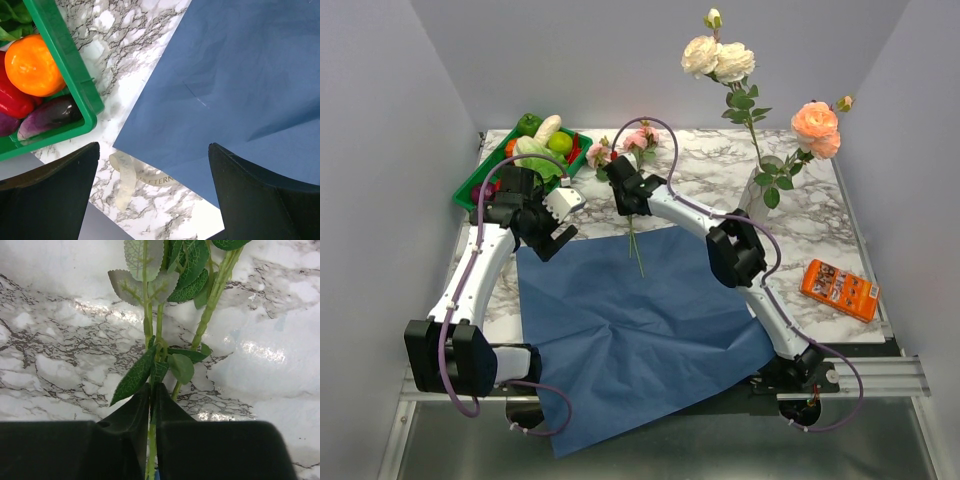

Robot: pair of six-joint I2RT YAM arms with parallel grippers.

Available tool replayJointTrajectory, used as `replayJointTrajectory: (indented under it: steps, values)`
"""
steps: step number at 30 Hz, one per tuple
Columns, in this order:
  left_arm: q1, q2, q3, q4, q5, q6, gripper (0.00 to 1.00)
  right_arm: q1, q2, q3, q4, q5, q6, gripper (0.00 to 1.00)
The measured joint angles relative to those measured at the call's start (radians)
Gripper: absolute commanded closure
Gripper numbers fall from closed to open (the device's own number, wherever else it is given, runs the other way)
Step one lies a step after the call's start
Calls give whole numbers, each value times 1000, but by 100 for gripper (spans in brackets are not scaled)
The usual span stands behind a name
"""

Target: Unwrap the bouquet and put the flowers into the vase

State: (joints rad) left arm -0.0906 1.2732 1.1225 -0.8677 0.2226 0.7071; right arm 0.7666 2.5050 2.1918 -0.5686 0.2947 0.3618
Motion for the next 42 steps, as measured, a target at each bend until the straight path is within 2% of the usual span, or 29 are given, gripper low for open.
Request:
replayJointTrajectory:
  steps: [1,2,6,11,17,24,30,36,38,39,40,42]
  values:
    - [0,0,0,0,0,0,1,0,5,8,-4,-1,-1,97]
    - [0,1,0,0,0,0,1,0,7,12,-7,-2,-2,99]
    - [0,3,0,0,0,0,1,0,-3,-11,7,-5,-2,99]
    - [4,5,0,1,0,0,1,4,-105,-173,69,-3,-3,99]
    - [5,5,0,3,1,0,1,29,-383,-468,238,17,-32,99]
    - [5,-3,-7,5,0,4,1,64,-683,-728,465,77,-56,99]
    - [5,-23,-19,5,1,7,1,64,-761,-904,458,180,-4,99]
    - [5,-35,-23,6,1,11,1,61,-773,-1068,333,190,93,99]
    - [5,-36,-25,5,1,11,1,61,-765,-1074,294,187,114,89]
    - [5,-36,-25,5,2,11,1,61,-756,-1071,276,186,125,81]
    - [5,-36,-25,5,2,11,1,61,-745,-1062,255,185,137,64]
    - [5,-36,-25,5,3,11,1,61,-708,-1030,214,181,159,55]
